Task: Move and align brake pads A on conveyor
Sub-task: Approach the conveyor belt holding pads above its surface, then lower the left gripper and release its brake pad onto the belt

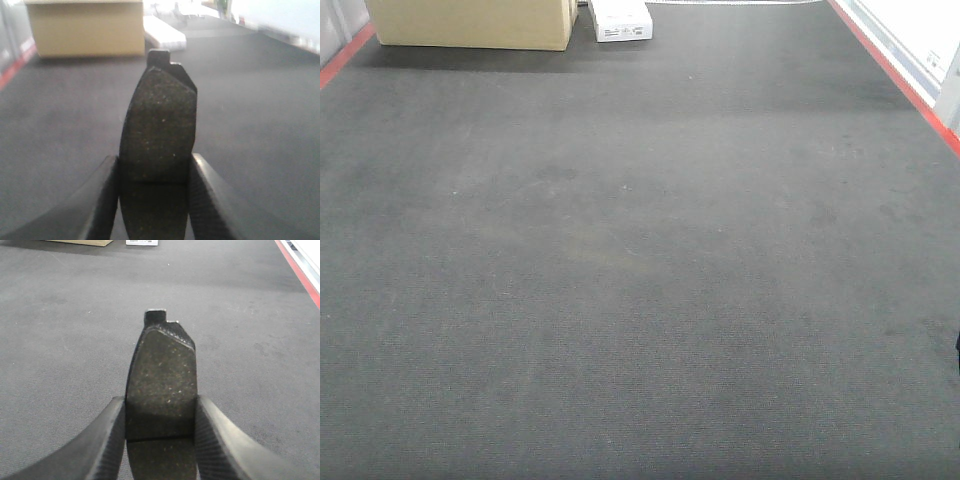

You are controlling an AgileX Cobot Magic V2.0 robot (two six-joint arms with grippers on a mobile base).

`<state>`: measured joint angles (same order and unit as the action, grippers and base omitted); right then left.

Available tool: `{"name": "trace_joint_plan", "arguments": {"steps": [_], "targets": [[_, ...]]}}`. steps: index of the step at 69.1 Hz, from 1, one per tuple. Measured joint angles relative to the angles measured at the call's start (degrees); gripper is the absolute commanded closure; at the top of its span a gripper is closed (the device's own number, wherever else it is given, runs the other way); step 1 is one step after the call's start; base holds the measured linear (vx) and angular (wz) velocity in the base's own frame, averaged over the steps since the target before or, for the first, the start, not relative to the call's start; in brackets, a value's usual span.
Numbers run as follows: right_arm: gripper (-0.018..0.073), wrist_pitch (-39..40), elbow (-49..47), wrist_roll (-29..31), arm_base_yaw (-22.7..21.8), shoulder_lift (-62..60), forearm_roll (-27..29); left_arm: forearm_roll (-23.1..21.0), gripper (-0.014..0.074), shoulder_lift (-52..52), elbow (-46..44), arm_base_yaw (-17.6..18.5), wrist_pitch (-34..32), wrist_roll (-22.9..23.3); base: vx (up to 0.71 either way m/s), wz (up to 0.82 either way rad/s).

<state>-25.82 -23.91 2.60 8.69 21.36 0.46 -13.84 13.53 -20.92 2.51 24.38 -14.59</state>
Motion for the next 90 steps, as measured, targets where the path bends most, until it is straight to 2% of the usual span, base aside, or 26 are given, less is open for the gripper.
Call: {"name": "trace_joint_plan", "arguments": {"steps": [6,11,23,31,38,49,57,65,69,73,76,80,90], "targets": [[0.0482,0.0,0.0,0.0,0.0,0.0,0.0,-4.6,0.0555,5.2,0.0,0.0,-0.1,-6.4,0.00,0.00],[0.0482,0.0,0.0,0.0,0.0,0.0,0.0,-9.4,0.0554,10.2,0.0,0.0,-0.5,-14.0,0.00,0.00],[0.0482,0.0,0.0,0.0,0.0,0.0,0.0,-24.5,0.0550,20.9,0.0,0.3,-1.9,-32.8,0.00,0.00],[0.0482,0.0,0.0,0.0,0.0,0.0,0.0,-32.8,0.0546,27.7,-1.6,1.5,-1.0,-42.4,0.00,0.00],[0.0482,0.0,0.0,0.0,0.0,0.0,0.0,-36.3,0.0545,33.2,-5.0,2.7,0.7,-47.6,0.00,0.00],[0.0482,0.0,0.0,0.0,0.0,0.0,0.0,-37.4,0.0543,42.0,-11.6,4.9,1.1,-49.7,0.00,0.00],[0.0482,0.0,0.0,0.0,0.0,0.0,0.0,-37.5,0.0541,50.0,-16.9,7.6,1.7,-49.9,0.00,0.00],[0.0482,0.0,0.0,0.0,0.0,0.0,0.0,-36.9,0.0541,57.8,-22.2,11.8,2.3,-49.6,0.00,0.00],[0.0482,0.0,0.0,0.0,0.0,0.0,0.0,-35.2,0.0540,61.2,-24.9,14.0,2.4,-48.6,0.00,0.00],[0.0482,0.0,0.0,0.0,0.0,0.0,0.0,-31.9,0.0540,64.9,-27.5,15.9,2.6,-45.6,0.00,0.00],[0.0482,0.0,0.0,0.0,0.0,0.0,0.0,-29.0,0.0540,67.9,-29.4,17.0,3.1,-41.4,0.00,0.00],[0.0482,0.0,0.0,0.0,0.0,0.0,0.0,-24.2,0.0540,71.1,-32.1,17.8,4.2,-33.2,0.00,0.00],[0.0482,0.0,0.0,0.0,0.0,0.0,0.0,-7.1,0.0539,78.3,-40.1,18.0,9.7,-6.2,0.00,0.00]]}}
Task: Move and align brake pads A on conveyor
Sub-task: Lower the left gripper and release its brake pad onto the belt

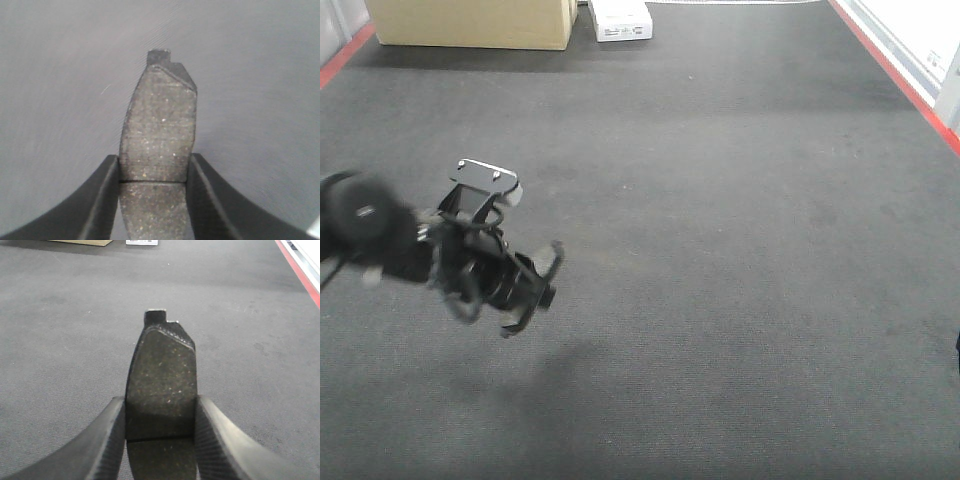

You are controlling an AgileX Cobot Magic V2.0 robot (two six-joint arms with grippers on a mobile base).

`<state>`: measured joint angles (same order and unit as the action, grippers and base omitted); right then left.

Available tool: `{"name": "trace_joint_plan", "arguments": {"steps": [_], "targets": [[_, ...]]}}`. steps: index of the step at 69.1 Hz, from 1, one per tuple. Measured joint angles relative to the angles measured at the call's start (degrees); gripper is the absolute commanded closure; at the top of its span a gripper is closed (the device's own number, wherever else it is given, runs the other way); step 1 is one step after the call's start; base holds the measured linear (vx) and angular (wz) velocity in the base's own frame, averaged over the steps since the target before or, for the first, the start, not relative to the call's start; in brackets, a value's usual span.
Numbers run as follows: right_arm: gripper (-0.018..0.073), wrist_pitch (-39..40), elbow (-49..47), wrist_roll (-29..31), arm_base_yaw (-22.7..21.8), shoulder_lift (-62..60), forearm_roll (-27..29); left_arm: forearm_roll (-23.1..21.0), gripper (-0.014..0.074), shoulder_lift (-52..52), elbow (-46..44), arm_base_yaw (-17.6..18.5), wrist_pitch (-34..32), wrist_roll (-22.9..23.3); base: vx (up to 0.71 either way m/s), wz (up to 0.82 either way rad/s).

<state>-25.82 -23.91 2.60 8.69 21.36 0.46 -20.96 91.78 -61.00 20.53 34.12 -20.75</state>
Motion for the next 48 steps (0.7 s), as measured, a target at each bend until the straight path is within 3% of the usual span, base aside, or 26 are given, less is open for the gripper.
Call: {"name": "trace_joint_plan", "arguments": {"steps": [9,14,18,27,48], "targets": [[0.0482,0.0,0.0,0.0,0.0,0.0,0.0,14.9,0.0537,6.1,-7.6,0.0,7.2,22.5,0.00,0.00],[0.0482,0.0,0.0,0.0,0.0,0.0,0.0,18.8,0.0536,9.1,-10.9,0.0,9.7,32.7,0.00,0.00],[0.0482,0.0,0.0,0.0,0.0,0.0,0.0,20.3,0.0533,10.9,-12.8,0.0,10.7,37.9,0.00,0.00],[0.0482,0.0,0.0,0.0,0.0,0.0,0.0,21.0,0.0530,14.8,-15.2,0.0,10.8,41.6,0.00,0.00],[0.0482,0.0,0.0,0.0,0.0,0.0,0.0,21.0,0.0505,19.2,-15.4,0.0,10.9,42.2,0.00,0.00]]}}
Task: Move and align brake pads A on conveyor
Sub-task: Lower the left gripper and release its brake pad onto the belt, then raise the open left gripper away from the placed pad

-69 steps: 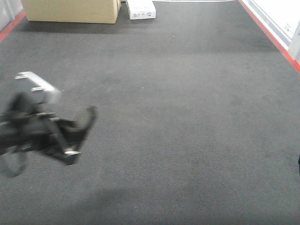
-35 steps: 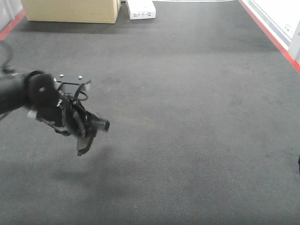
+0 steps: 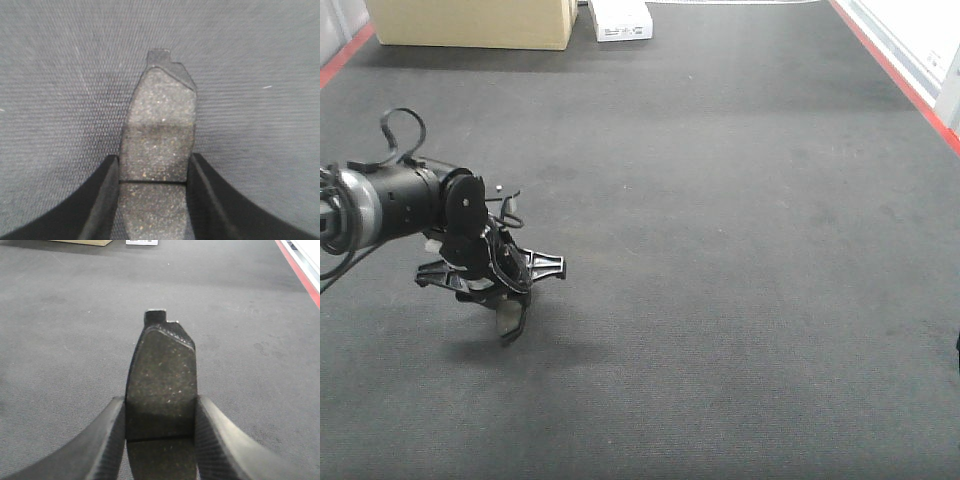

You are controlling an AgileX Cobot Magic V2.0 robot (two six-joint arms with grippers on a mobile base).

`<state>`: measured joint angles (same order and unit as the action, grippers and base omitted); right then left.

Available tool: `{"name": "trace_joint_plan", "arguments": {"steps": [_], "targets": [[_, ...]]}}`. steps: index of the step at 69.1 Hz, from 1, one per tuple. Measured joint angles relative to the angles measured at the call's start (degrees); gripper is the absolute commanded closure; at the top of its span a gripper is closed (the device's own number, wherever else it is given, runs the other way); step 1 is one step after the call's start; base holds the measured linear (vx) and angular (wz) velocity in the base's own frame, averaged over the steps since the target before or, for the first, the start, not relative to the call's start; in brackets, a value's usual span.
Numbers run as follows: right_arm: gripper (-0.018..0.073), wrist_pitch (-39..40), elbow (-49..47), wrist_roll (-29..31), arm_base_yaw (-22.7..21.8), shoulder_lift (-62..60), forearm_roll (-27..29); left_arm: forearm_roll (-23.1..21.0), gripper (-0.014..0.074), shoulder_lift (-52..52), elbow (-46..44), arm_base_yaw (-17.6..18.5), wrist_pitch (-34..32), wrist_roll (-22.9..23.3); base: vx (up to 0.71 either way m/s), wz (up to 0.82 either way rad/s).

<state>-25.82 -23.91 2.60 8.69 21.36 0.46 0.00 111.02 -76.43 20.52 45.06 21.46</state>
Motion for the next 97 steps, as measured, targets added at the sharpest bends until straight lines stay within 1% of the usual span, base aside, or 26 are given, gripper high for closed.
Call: {"name": "trace_joint_plan", "arguments": {"steps": [8,24,32,42,54,59,65,73,80,86,97], "targets": [[0.0482,0.0,0.0,0.0,0.0,0.0,0.0,0.0,0.0455,0.3,0.0,0.0,-0.1,0.0,0.00,0.00],[0.0482,0.0,0.0,0.0,0.0,0.0,0.0,0.0,0.0281,0.3,0.0,0.0,0.4,0.0,0.00,0.00],[0.0482,0.0,0.0,0.0,0.0,0.0,0.0,0.0,0.0222,0.3,0.0,0.0,0.7,0.0,0.00,0.00],[0.0482,0.0,0.0,0.0,0.0,0.0,0.0,0.0,0.0183,0.3,-0.4,0.0,0.8,0.0,0.00,0.00],[0.0482,0.0,0.0,0.0,0.0,0.0,0.0,0.0,0.0183,-0.1,-0.4,0.0,0.9,0.0,0.00,0.00],[0.0482,0.0,0.0,0.0,0.0,0.0,0.0,0.0,0.0202,-1.2,-0.4,0.0,0.9,-0.1,0.00,0.00],[0.0482,0.0,0.0,0.0,0.0,0.0,0.0,0.0,0.0260,-3.4,-0.3,0.0,0.9,-1.1,0.00,0.00],[0.0482,0.0,0.0,0.0,0.0,0.0,0.0,0.0,0.0386,-7.7,2.0,0.0,-0.4,-3.7,0.00,0.00],[0.0482,0.0,0.0,0.0,0.0,0.0,0.0,0.0,0.0505,-13.5,5.9,0.0,-3.1,-5.9,0.00,0.00],[0.0482,0.0,0.0,0.0,0.0,0.0,0.0,0.0,0.0597,-18.4,9.6,0.0,-5.7,-6.8,0.00,0.00],[0.0482,0.0,0.0,0.0,0.0,0.0,0.0,0.0,0.0604,-29.1,17.6,0.0,-8.7,-7.3,0.00,0.00]]}}
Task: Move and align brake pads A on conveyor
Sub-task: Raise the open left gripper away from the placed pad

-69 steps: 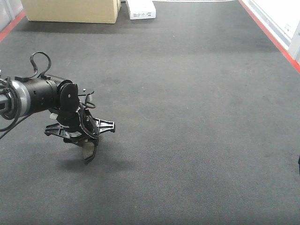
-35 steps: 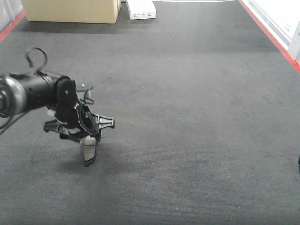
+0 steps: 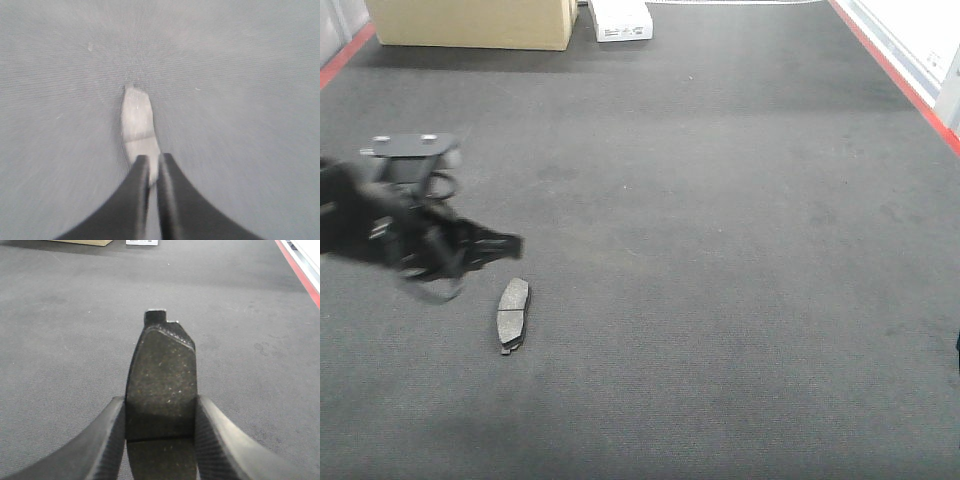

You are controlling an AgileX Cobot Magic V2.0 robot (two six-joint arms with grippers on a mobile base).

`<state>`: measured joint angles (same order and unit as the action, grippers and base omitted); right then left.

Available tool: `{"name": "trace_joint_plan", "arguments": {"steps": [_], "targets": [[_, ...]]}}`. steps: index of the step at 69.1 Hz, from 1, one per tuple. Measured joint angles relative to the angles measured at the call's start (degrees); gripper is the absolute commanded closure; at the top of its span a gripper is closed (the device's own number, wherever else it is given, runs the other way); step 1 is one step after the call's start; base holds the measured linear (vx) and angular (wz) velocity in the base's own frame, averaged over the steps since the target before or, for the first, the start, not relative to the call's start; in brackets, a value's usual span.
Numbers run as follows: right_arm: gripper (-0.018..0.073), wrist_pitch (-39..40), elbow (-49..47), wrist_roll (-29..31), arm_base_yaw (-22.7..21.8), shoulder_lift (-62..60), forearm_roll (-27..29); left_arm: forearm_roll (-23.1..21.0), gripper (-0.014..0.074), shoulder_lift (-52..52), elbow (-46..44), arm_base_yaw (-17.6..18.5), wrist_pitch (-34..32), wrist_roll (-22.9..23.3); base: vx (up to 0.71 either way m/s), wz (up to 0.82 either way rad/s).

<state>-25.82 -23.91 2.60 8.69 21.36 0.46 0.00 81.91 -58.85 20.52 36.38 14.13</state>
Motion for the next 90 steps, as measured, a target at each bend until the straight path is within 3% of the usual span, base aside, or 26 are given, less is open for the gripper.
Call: {"name": "trace_joint_plan", "arguments": {"steps": [28,52,70,90], "targets": [[0.0482,0.0,0.0,0.0,0.0,0.0,0.0,1.4,0.0604,-31.8,19.5,0.0,-0.1,-0.2,0.00,0.00],[0.0482,0.0,0.0,0.0,0.0,0.0,0.0,4.6,0.0603,-57.1,31.9,0.0,-6.0,-0.2,0.00,0.00],[0.0482,0.0,0.0,0.0,0.0,0.0,0.0,8.6,0.0603,-64.7,35.6,0.0,-7.6,-0.2,0.00,0.00],[0.0482,0.0,0.0,0.0,0.0,0.0,0.0,8.9,0.0603,-64.8,35.7,0.0,-8.0,-0.2,0.00,0.00]]}}
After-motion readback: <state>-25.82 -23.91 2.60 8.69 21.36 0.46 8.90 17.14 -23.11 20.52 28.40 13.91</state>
